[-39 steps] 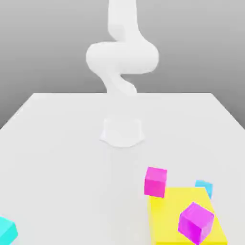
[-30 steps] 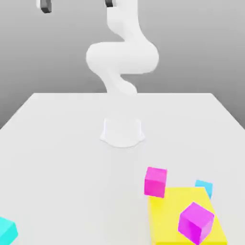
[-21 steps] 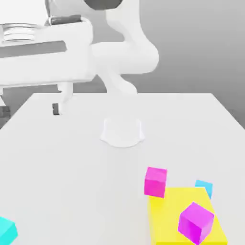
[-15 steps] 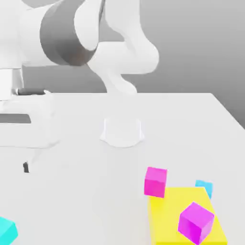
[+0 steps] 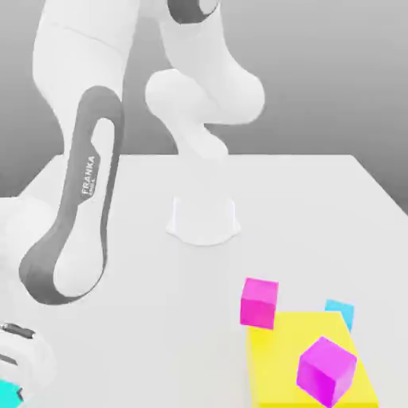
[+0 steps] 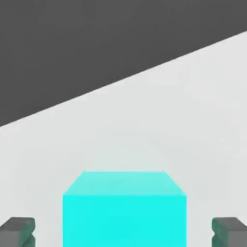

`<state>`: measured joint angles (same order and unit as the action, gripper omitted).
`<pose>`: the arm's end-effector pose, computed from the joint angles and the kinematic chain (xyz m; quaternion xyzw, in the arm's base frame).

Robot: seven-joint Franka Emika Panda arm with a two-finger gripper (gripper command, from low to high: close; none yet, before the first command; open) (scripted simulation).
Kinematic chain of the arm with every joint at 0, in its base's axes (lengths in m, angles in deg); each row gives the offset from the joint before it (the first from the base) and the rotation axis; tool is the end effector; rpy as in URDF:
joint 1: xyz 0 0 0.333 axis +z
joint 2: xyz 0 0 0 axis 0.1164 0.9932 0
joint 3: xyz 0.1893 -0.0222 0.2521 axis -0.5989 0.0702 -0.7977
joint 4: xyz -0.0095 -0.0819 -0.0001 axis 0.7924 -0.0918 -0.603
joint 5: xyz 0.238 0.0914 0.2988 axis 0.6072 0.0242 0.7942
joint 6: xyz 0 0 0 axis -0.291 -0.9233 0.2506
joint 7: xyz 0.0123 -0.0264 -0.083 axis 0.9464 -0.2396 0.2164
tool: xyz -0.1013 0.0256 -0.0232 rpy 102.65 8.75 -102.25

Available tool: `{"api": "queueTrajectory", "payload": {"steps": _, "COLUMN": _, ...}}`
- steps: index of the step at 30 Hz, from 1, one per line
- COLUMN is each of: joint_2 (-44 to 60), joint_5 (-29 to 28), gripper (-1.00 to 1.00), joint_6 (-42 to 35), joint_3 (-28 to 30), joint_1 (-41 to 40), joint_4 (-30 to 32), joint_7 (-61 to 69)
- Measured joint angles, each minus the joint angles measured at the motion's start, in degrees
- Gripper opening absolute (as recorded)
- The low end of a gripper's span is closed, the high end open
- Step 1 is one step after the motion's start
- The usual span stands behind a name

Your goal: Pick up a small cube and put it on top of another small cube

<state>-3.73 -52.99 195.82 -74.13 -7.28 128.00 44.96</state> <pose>0.4795 -0.2925 0.1371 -0.8373 0.5467 -0.0005 0.0002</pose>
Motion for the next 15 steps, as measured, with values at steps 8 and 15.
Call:
{"api": "queueTrajectory", "payload": {"steps": 8, "joint_2": -6.6, "joint_5": -3.3, "gripper": -1.00, "joint_6": -4.8, "joint_3": 2.8, "joint_1": 2.4, "joint_4": 1.9, "joint_7": -2.3}}
{"api": "queueTrajectory", "payload": {"steps": 15, "joint_2": -20.3, "joint_5": -6.8, "gripper": -1.00, "joint_6": -9.3, "joint_3": -2.0, "joint_1": 10.7, "joint_4": 11.1, "joint_7": -3.2}}
